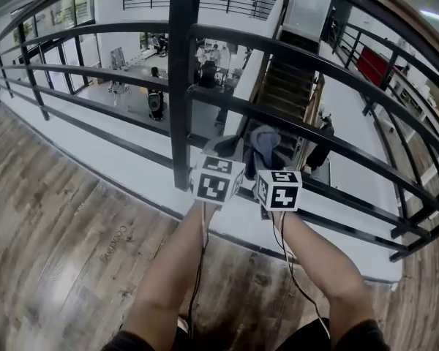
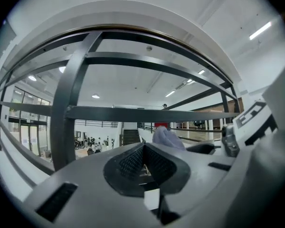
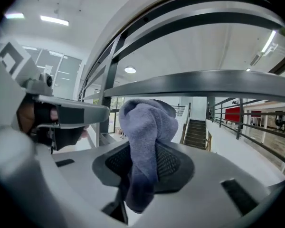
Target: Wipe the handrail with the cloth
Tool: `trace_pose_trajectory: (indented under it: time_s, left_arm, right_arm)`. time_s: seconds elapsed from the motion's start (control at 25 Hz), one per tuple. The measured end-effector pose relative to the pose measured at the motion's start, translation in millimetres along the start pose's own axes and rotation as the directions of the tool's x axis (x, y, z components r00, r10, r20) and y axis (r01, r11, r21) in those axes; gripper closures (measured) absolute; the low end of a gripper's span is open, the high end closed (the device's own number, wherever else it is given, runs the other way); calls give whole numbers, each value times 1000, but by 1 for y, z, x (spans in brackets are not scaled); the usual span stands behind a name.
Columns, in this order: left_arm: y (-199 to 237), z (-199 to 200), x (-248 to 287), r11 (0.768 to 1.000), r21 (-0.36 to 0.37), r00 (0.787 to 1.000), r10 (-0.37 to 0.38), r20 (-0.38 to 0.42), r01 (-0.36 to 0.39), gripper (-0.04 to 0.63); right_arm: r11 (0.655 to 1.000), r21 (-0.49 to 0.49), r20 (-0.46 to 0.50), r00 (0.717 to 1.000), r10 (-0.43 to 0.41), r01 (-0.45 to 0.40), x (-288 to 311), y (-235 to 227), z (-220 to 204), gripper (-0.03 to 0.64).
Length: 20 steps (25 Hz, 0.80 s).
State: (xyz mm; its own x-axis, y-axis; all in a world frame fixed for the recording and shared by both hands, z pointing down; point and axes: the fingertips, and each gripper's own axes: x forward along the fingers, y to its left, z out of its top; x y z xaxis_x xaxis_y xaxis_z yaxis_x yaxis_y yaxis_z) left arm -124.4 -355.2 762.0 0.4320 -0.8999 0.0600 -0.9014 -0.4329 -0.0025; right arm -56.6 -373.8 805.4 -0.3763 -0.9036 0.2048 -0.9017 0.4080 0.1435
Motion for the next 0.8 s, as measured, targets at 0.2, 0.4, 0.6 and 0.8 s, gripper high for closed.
trace_pose_trajectory:
  time_s: [0.2,0.4,0.6,0.8]
  left_arm:
    - [76,-20,-23,997,-7,997,76,-26,-76,597]
    - [140,-34,-49,980,-71,982,185,-38,-187,597]
    - [165,-45,-57,970,-129,977,197,-76,-206,597]
    - [162,-53,-54,971,-120,975,196,-107,-208,597]
  right_arm:
    - [998,34,-51,997,61,-59,58,70,12,502]
    - [995,36,-128,987,101,-98,104,124,16,501]
    - [987,37,-188,969,159,-154,132,163,12,501]
    - [995,-31,-237,968,87,-97,133,132,-3,502]
